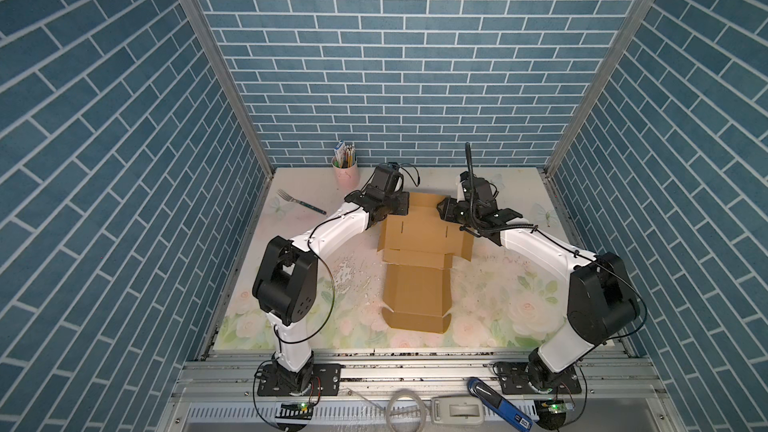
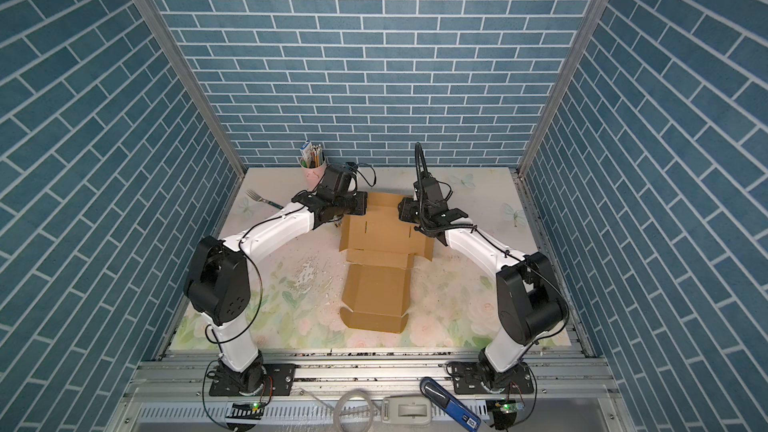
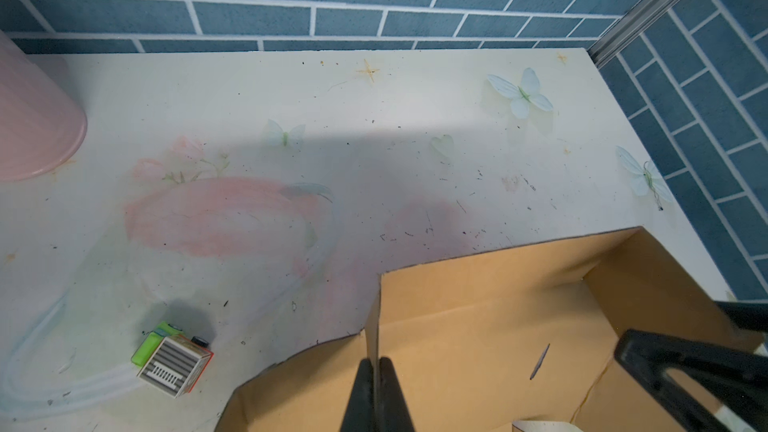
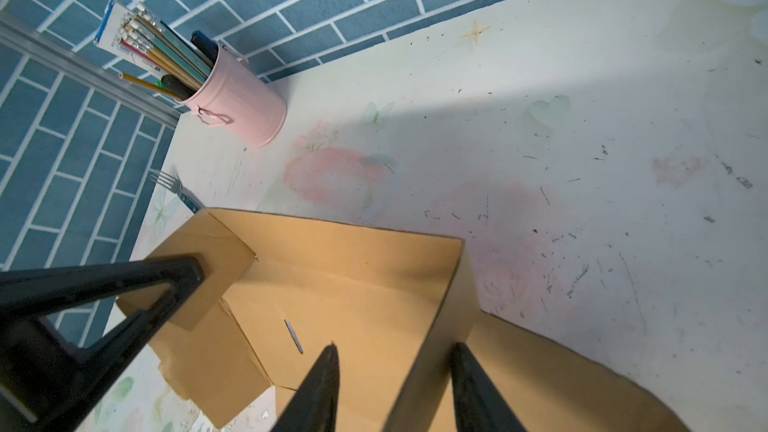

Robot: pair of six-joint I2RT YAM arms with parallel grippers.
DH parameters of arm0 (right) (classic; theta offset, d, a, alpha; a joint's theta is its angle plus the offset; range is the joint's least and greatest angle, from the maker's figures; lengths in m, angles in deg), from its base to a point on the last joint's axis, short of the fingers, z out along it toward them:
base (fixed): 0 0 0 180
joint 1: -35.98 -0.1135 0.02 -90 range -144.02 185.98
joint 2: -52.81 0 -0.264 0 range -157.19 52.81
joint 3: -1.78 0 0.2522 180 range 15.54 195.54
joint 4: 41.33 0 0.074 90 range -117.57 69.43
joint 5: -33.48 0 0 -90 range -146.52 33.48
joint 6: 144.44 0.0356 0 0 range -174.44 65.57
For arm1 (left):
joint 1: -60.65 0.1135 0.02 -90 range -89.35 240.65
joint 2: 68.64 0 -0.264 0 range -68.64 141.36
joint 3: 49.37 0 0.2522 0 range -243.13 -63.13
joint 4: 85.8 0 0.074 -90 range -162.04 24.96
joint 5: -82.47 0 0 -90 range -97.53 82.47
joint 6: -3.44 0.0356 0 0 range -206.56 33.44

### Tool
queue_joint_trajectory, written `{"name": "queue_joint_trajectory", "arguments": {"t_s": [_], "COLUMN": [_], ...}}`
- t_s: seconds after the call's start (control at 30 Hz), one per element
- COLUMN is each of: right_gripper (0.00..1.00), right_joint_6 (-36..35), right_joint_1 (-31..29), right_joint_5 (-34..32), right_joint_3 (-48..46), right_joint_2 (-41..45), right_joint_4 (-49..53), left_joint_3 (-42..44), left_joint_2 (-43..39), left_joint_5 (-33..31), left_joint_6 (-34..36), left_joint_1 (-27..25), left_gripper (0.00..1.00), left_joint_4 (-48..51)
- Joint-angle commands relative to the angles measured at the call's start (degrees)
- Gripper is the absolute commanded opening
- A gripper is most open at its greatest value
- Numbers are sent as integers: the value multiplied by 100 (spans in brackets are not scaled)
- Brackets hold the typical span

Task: Fold the paper box

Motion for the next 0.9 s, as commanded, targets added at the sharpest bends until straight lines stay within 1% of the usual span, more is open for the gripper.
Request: {"name": "queue_joint_trajectory", "arguments": {"t_s": [0.0,0.07,0.17,0.27,0.33,0.4,0.47,0.53,0.57,0.67,0.77,0.87], "right_gripper": [45,45,46,47,49,51,52,52,53,53,53,53], "right_joint_6": [545,539,351,-85,-545,-945,-1162,-1376,-1449,-1766,-1872,-1989], "right_joint_1": [-164,-236,-244,-217,-164,-6,236,544,647,848,1013,1075], "right_joint_5": [-665,-727,-700,-711,-591,-344,-64,567,671,757,762,944], "right_joint_3": [158,235,280,193,97,104,73,27,29,35,-63,-282], "right_joint_2": [-80,-126,-128,76,318,542,745,931,1000,1167,1284,1381], "right_joint_4": [-214,-213,-112,-1,74,305,533,612,683,961,1195,1200], "left_joint_3": [36,25,22,38,118,239,375,550,629,799,827,823], "left_joint_2": [-78,-43,-42,-59,-107,-175,-237,-314,-332,-389,-420,-459], "left_joint_5": [-36,-27,-27,-36,-56,-95,-148,-168,-168,-215,-229,-247], "left_joint_6": [-69,-81,-86,-56,-28,5,24,17,-3,-20,-22,3], "left_joint_1": [-55,-55,-55,-55,-55,-56,-55,-63,-63,-90,-115,-142], "left_gripper": [0,0,0,0,0,0,0,0,0,0,0,0], "left_joint_4": [-186,-186,-178,-164,-223,-344,-475,-705,-797,-983,-989,-960]}}
